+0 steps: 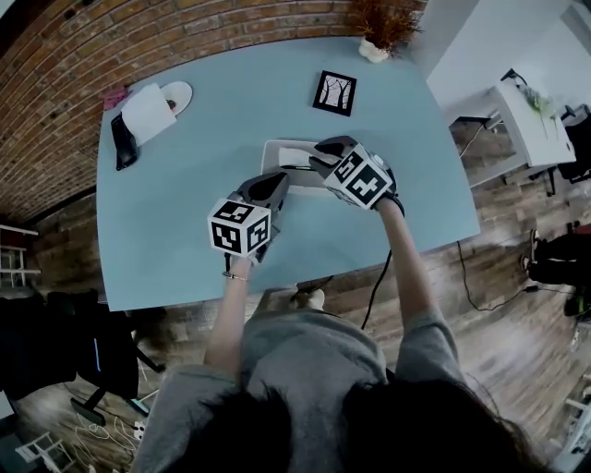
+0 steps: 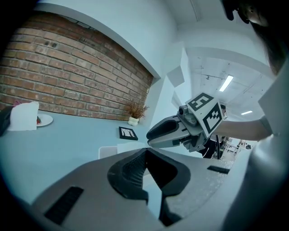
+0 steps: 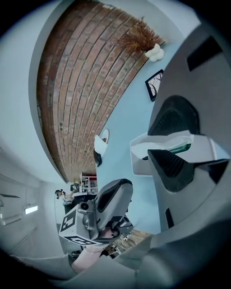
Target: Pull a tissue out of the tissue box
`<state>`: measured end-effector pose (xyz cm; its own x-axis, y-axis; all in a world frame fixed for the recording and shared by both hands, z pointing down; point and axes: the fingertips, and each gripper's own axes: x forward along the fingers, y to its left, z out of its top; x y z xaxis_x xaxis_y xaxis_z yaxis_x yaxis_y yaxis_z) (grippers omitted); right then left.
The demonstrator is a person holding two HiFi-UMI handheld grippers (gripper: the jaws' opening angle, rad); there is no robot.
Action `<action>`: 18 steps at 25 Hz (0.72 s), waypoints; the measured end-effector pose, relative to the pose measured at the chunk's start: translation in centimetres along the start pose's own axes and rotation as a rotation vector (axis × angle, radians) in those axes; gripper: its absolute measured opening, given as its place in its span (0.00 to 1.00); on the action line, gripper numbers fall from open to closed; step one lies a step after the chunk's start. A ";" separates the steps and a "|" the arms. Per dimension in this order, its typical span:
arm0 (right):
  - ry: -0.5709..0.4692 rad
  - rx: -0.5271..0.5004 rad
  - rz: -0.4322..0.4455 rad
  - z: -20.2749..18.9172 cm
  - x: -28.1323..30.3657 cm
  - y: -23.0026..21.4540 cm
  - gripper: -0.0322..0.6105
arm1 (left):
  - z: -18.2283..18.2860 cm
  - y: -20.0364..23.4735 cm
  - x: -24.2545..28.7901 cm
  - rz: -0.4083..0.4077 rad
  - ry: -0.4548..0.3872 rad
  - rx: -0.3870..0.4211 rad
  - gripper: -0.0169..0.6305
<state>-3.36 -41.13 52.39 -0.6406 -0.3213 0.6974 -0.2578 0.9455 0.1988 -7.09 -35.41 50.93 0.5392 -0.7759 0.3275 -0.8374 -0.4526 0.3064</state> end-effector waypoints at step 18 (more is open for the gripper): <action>0.110 -0.026 0.138 -2.1 4.2 0.8 0.16 | -2.1 0.8 1.3 0.025 0.042 -0.041 0.03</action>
<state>-4.71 -41.60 56.90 -0.5853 -0.1816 0.7902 -0.1526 0.9819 0.1126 -6.84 -35.86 53.51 0.5220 -0.7671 0.3730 -0.8469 -0.4142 0.3334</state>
